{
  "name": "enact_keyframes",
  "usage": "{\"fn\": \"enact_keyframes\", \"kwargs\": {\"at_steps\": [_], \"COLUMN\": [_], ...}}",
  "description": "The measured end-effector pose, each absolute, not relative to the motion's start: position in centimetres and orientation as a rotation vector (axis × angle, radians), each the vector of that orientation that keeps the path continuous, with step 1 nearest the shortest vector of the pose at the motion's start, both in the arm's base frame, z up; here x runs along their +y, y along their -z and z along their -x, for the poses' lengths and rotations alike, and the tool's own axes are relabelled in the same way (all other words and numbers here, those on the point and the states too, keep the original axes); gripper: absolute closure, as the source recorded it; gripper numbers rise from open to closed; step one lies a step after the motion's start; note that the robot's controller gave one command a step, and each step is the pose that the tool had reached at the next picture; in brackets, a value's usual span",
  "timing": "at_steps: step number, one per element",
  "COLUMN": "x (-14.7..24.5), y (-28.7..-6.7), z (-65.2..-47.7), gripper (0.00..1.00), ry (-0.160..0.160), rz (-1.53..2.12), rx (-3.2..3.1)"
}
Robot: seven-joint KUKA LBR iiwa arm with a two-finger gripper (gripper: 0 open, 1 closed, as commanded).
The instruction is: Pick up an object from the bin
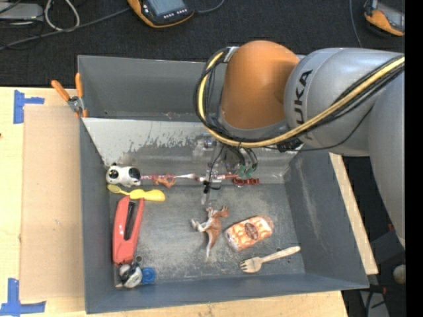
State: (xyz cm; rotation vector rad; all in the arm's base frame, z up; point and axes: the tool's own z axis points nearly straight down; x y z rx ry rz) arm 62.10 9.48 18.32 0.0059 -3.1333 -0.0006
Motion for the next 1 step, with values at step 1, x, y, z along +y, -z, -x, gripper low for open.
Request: {"fn": "enact_keyframes", "kwargs": {"at_steps": [1], "x": [9.43], "y": [-18.81], "z": [-62.27], "gripper": [0.00], "ry": [0.002], "rz": [-0.003], "rx": [-3.141]}}
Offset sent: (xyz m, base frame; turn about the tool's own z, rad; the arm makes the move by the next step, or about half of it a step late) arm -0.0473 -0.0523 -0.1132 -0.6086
